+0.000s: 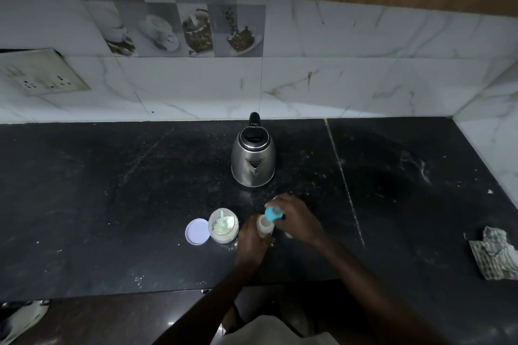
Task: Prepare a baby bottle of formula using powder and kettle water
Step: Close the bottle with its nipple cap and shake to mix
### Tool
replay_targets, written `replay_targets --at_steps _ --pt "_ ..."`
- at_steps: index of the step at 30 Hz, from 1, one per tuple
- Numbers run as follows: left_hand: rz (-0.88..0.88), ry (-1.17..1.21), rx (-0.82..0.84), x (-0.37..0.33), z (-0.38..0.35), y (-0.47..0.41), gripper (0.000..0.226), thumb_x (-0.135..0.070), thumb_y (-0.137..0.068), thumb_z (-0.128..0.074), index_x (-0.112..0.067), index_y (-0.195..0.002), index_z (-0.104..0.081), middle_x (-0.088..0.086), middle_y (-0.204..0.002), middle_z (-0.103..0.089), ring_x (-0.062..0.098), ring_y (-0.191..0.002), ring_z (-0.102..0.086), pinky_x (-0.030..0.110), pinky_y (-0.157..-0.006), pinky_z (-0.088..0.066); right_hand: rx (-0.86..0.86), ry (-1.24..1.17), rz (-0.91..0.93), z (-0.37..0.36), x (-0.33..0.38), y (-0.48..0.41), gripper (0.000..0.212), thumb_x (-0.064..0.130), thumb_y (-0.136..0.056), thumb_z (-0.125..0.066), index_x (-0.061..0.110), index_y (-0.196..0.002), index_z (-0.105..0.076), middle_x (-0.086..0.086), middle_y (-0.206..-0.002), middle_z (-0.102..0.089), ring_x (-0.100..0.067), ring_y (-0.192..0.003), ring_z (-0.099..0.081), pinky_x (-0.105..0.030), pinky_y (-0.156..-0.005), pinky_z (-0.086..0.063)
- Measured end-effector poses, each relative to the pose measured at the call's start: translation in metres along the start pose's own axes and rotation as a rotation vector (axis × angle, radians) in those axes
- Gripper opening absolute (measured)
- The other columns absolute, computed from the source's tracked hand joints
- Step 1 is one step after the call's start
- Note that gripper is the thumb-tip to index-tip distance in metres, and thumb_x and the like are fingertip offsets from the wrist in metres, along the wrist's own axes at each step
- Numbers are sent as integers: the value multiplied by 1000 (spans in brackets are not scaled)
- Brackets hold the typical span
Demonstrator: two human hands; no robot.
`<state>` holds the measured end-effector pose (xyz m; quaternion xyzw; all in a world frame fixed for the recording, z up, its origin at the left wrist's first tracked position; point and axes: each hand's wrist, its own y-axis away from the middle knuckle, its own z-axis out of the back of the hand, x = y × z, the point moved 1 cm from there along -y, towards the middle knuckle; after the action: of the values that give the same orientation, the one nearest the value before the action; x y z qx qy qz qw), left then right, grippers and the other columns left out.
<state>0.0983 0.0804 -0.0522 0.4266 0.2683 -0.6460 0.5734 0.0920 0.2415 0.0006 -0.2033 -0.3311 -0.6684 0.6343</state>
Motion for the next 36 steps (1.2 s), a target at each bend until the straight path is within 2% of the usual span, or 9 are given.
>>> replay_targets --at_steps 4,9,12,16,20,23,27,32,36 --pt "17 21 -32 2 -3 2 26 -9 -84 -81 -9 -107 -69 2 -102 -73 17 -95 -69 32 -82 -53 167 139 42 -13 2 -3 56 -3 -78 -72 7 -133 -70 -9 -133 -64 -25 -122 -63 -35 -107 -49" --pt "19 31 -60 2 -8 5 31 -10 -83 -83 -4 -109 -68 8 -104 -73 24 -97 -70 43 -85 -54 174 181 70 -13 0 -3 54 -2 -78 -70 7 -131 -69 -9 -131 -65 -25 -119 -64 -36 -103 -50" --pt "27 14 -52 0 -8 4 32 -12 -83 -83 -3 -110 -68 10 -106 -74 25 -99 -69 41 -86 -53 189 187 103 -12 3 -3 53 -3 -79 -68 5 -131 -70 -10 -131 -66 -26 -119 -64 -33 -104 -49" --pt "30 -29 2 -2 -2 2 35 -13 -84 -82 -1 -114 -68 13 -110 -75 26 -104 -70 41 -89 -53 210 238 162 -16 9 -3 53 -5 -85 -65 5 -137 -68 -10 -144 -59 -24 -130 -59 -29 -110 -45" --pt "20 -51 46 -5 5 1 37 -11 -84 -82 0 -116 -67 13 -113 -75 25 -106 -70 36 -89 -53 246 292 200 -15 12 -4 54 -4 -88 -65 6 -140 -66 -9 -145 -58 -25 -131 -59 -32 -110 -45" --pt "18 -24 40 -4 3 0 36 -6 -82 -82 0 -114 -68 12 -111 -75 22 -104 -69 26 -85 -50 257 343 184 -15 13 -7 53 4 -90 -69 8 -142 -65 -8 -141 -59 -25 -127 -61 -33 -107 -47" --pt "16 -22 38 1 0 0 32 -7 -81 -82 -1 -110 -69 11 -106 -77 24 -101 -72 37 -85 -54 239 446 145 -22 14 -9 52 15 -90 -71 13 -142 -64 -6 -140 -59 -27 -124 -62 -38 -103 -51" --pt "58 -11 20 4 -2 -1 28 -13 -82 -83 -6 -106 -71 7 -100 -78 19 -94 -72 26 -76 -48 212 524 72 -23 21 -11 48 29 -86 -74 10 -130 -66 -8 -131 -64 -32 -115 -66 -41 -95 -54" --pt "102 -30 5 6 -2 0 28 -18 -83 -82 -7 -106 -71 9 -101 -79 23 -94 -72 32 -76 -51 182 571 4 -29 26 -16 49 41 -87 -73 9 -123 -67 -12 -126 -68 -37 -111 -69 -42 -89 -56"
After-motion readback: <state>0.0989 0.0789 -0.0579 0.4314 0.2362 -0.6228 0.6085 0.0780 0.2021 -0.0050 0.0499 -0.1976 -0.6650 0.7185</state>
